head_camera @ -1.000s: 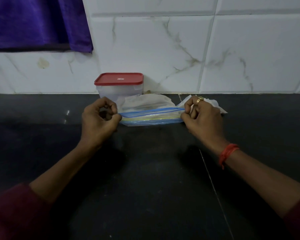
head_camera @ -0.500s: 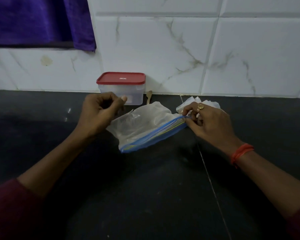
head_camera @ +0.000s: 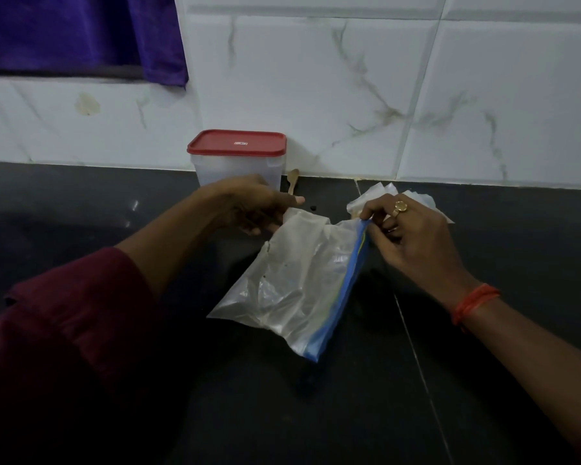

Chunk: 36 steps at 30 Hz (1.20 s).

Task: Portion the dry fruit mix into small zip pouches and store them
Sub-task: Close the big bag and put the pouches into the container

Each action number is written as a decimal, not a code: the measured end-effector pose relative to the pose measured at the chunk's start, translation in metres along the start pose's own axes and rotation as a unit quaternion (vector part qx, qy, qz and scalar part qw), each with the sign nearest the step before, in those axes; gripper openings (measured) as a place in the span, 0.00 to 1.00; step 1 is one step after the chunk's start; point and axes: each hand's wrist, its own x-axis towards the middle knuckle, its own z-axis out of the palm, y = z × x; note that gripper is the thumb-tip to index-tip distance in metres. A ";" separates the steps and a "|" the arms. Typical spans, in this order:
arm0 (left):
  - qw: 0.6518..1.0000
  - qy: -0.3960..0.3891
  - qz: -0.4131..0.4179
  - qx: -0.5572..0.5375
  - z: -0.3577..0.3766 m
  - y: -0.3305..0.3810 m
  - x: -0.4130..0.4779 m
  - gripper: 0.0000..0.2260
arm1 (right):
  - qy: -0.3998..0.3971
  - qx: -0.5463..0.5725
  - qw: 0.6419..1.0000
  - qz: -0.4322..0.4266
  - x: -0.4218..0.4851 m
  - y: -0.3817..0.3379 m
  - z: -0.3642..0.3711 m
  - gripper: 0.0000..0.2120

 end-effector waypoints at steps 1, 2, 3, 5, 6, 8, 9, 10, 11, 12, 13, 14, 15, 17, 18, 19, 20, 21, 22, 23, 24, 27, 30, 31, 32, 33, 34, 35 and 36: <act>1.000 -0.002 0.006 -0.003 0.001 0.001 0.001 0.14 | 0.005 0.001 1.000 0.003 0.000 0.000 0.000 0.07; 1.000 0.003 0.011 -0.002 0.002 0.002 0.002 0.13 | 0.008 0.003 1.000 0.006 0.000 0.001 -0.001 0.08; 1.000 0.015 0.017 0.003 0.003 0.002 0.003 0.13 | 0.006 0.007 1.000 0.010 0.001 0.001 -0.002 0.08; 0.997 0.054 0.041 0.025 0.003 -0.002 0.006 0.13 | -0.012 0.021 1.000 0.020 0.001 0.001 -0.003 0.09; 0.995 0.077 0.057 0.037 0.002 -0.004 0.007 0.12 | -0.021 0.028 0.999 0.027 0.001 0.003 -0.004 0.09; 0.989 0.119 0.080 0.040 -0.002 -0.011 0.008 0.10 | -0.029 0.037 0.998 0.041 0.001 0.009 -0.008 0.10; 0.987 0.133 0.083 0.030 -0.004 -0.014 0.009 0.10 | -0.037 0.040 0.997 0.047 0.002 0.014 -0.012 0.10; 0.987 0.142 0.079 0.008 -0.007 -0.018 0.009 0.10 | -0.050 0.042 0.997 0.051 0.003 0.020 -0.016 0.09; 0.987 0.144 0.067 -0.018 -0.008 -0.021 0.008 0.10 | -0.065 0.043 0.996 0.054 0.003 0.024 -0.020 0.09; 0.987 0.142 0.056 -0.043 -0.009 -0.023 0.007 0.10 | -0.080 0.045 0.994 0.058 0.004 0.028 -0.024 0.08; 0.988 0.137 0.048 -0.055 -0.009 -0.026 0.007 0.12 | -0.094 0.048 0.992 0.063 0.003 0.031 -0.026 0.09; 0.988 0.135 0.046 -0.053 -0.008 -0.028 0.007 0.14 | -0.106 0.051 0.991 0.068 0.002 0.032 -0.027 0.09; 0.989 0.134 0.048 -0.040 -0.007 -0.029 0.008 0.15 | -0.117 0.048 0.989 0.071 0.001 0.032 -0.028 0.09; 0.988 0.142 0.051 -0.021 -0.005 -0.032 0.007 0.17 | -0.126 0.015 0.990 0.064 0.000 0.029 -0.028 0.08; 0.988 0.142 0.052 -0.026 -0.006 -0.033 0.007 0.18 | -0.125 -0.003 0.990 0.059 0.000 0.027 -0.030 0.10; 0.988 0.139 0.055 -0.030 -0.008 -0.035 0.005 0.19 | -0.117 -0.012 0.992 0.054 0.002 0.025 -0.033 0.13; 0.989 0.136 0.061 -0.023 -0.011 -0.036 0.002 0.20 | -0.108 -0.016 0.993 0.051 0.003 0.022 -0.035 0.14; 0.988 0.137 0.065 -0.009 -0.013 -0.039 -0.002 0.21 | -0.101 -0.014 0.994 0.047 0.005 0.018 -0.038 0.14; 0.987 0.142 0.069 0.005 -0.017 -0.041 -0.007 0.21 | -0.096 -0.011 0.994 0.042 0.007 0.012 -0.039 0.15; 0.986 0.150 0.073 0.011 -0.020 -0.044 -0.012 0.21 | -0.093 -0.011 0.995 0.036 0.008 0.007 -0.040 0.15; 0.984 0.159 0.076 0.009 -0.023 -0.047 -0.019 0.21 | -0.089 -0.014 0.995 0.030 0.010 0.000 -0.041 0.14; 0.985 0.157 0.076 0.009 -0.032 -0.053 -0.048 0.20 | -0.079 0.005 0.997 -0.008 0.015 -0.024 -0.043 0.12; 0.992 0.113 0.048 0.039 -0.037 -0.059 -0.082 0.20 | -0.106 0.067 0.989 -0.075 0.014 -0.058 -0.037 0.09; 0.993 0.101 0.041 0.037 -0.037 -0.062 -0.092 0.20 | -0.120 0.075 0.984 -0.104 0.011 -0.070 -0.034 0.11; 0.995 0.092 0.035 0.025 -0.036 -0.065 -0.102 0.21 | -0.134 0.073 0.979 -0.136 0.008 -0.081 -0.031 0.16; 0.996 0.085 0.030 0.004 -0.035 -0.068 -0.110 0.23 | -0.147 0.065 0.973 -0.166 0.004 -0.090 -0.029 0.20; 0.996 0.077 0.027 -0.020 -0.033 -0.071 -0.119 0.25 | -0.161 0.052 0.967 -0.189 0.000 -0.099 -0.027 0.24; 0.997 0.065 0.028 -0.038 -0.031 -0.073 -0.125 0.28 | -0.173 0.039 0.962 -0.208 -0.004 -0.104 -0.025 0.25; 0.997 0.052 0.032 -0.045 -0.027 -0.075 -0.131 0.30 | -0.179 0.023 0.958 -0.223 -0.007 -0.107 -0.024 0.25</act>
